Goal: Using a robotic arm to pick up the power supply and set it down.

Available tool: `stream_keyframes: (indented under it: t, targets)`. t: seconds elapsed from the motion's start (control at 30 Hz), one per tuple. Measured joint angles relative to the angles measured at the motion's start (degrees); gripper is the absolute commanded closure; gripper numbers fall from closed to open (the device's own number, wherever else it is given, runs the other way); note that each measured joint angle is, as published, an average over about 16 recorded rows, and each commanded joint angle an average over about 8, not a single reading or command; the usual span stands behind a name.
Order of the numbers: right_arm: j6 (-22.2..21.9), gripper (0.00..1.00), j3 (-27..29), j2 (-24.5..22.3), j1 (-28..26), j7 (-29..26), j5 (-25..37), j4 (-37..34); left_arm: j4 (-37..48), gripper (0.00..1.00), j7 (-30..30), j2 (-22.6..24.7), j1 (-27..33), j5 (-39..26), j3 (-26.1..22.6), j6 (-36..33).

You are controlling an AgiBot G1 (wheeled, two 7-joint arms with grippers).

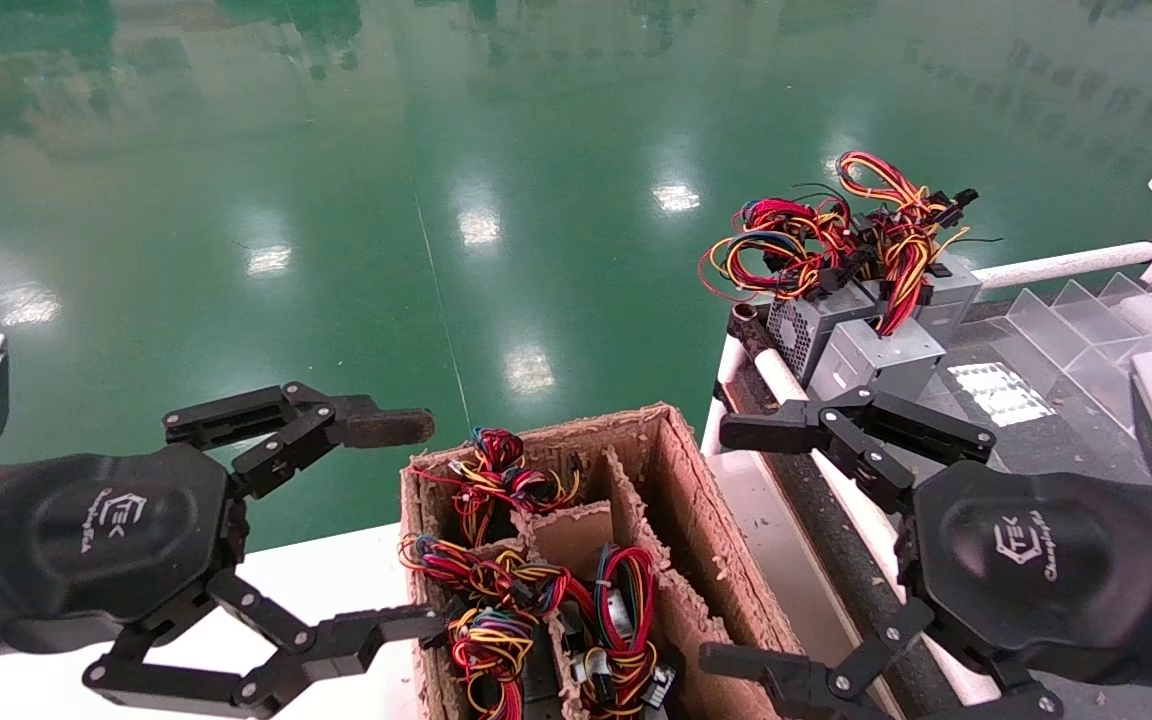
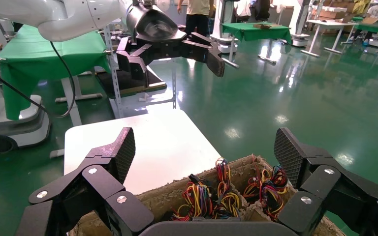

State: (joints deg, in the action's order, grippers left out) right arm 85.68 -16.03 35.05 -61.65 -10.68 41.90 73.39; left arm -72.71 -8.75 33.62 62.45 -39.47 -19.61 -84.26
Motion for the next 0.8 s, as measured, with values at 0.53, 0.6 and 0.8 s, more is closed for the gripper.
stream_keyframes:
  t: [0.53, 0.6, 0.8]
  targets:
    - [0.0, 0.00, 0.0, 0.0, 0.0, 0.0, 0.0, 0.0, 0.0, 1.00, 0.0, 0.0, 0.0, 0.0, 0.0, 0.0]
    - [0.0, 0.00, 0.0, 0.0, 0.0, 0.0, 0.0, 0.0, 0.0, 1.00, 0.0, 0.0, 0.0, 0.0, 0.0, 0.0]
    - [0.0, 0.00, 0.0, 0.0, 0.0, 0.0, 0.0, 0.0, 0.0, 1.00, 0.0, 0.0, 0.0, 0.0, 0.0, 0.0]
